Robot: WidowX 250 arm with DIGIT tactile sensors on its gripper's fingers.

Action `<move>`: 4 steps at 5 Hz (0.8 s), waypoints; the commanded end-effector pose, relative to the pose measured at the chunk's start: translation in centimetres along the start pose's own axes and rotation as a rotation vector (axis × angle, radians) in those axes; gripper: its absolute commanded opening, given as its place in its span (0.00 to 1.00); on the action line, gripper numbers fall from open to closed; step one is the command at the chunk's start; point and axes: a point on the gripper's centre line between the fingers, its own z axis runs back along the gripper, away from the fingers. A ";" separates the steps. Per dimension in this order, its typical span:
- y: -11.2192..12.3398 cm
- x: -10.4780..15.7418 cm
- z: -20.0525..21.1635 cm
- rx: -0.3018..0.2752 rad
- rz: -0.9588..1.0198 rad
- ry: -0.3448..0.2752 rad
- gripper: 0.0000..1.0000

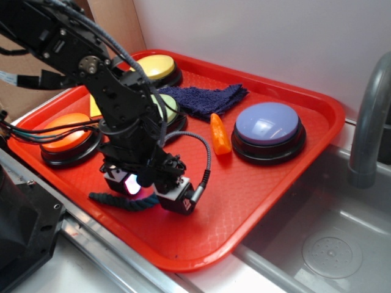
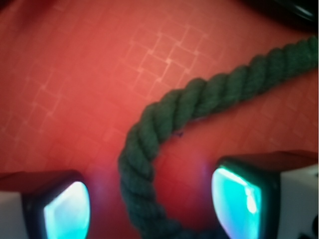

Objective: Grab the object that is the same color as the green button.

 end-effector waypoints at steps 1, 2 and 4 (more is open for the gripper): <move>-0.4 0.1 -0.8 -0.002 -0.031 -0.025 0.00; -0.5 0.0 -0.8 0.005 -0.034 -0.036 0.00; -0.4 0.0 -0.9 0.020 -0.034 -0.030 0.00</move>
